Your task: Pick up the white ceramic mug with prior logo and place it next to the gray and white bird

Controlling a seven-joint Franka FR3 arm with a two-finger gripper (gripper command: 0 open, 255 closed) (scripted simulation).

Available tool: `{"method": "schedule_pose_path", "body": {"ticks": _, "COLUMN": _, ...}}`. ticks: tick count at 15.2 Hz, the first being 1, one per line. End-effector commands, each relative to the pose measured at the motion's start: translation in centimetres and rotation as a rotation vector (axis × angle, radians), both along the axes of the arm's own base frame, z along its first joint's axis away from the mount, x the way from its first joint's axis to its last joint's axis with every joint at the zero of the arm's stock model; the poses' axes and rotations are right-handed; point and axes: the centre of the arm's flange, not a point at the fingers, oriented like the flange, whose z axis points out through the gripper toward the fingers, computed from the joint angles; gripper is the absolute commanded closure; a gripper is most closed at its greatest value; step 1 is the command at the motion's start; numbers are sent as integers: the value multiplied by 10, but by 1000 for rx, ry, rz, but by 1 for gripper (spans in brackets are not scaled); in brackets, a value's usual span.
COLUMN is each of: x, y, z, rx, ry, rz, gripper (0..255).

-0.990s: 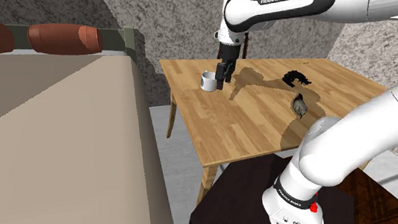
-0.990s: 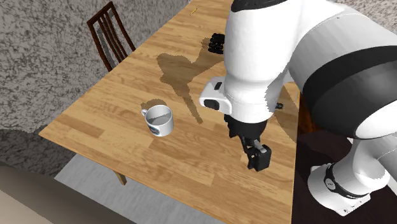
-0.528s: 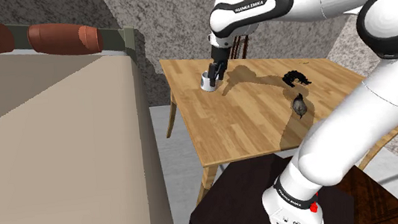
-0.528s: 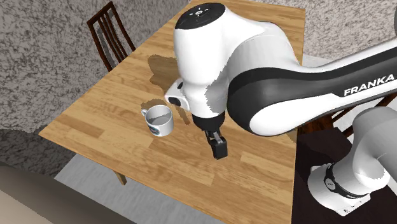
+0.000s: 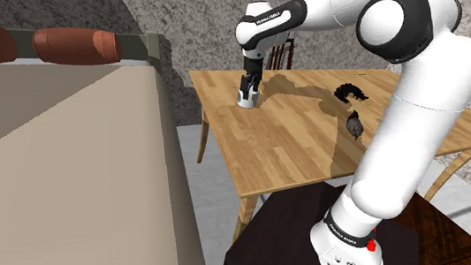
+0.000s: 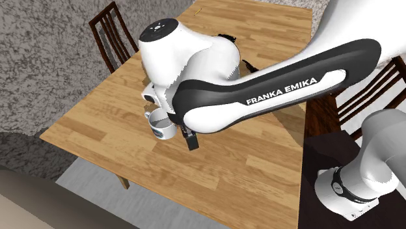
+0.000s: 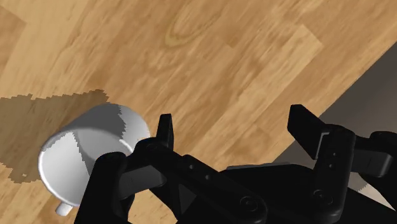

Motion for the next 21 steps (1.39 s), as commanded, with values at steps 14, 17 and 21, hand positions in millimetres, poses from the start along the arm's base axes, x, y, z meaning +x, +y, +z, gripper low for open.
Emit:
{"method": "schedule_pose_path", "body": {"ticks": 14, "x": 74, "y": -73, "z": -70, "rx": -48, "ry": -5, "rz": -10, "gripper": 0}}
{"method": "schedule_pose_path", "body": {"ticks": 17, "x": 74, "y": -74, "z": -78, "rx": -48, "ry": -5, "rz": -10, "gripper": 0}}
{"method": "schedule_pose_path", "body": {"ticks": 21, "x": 74, "y": -74, "z": -78, "rx": -48, "ry": -5, "rz": -10, "gripper": 0}}
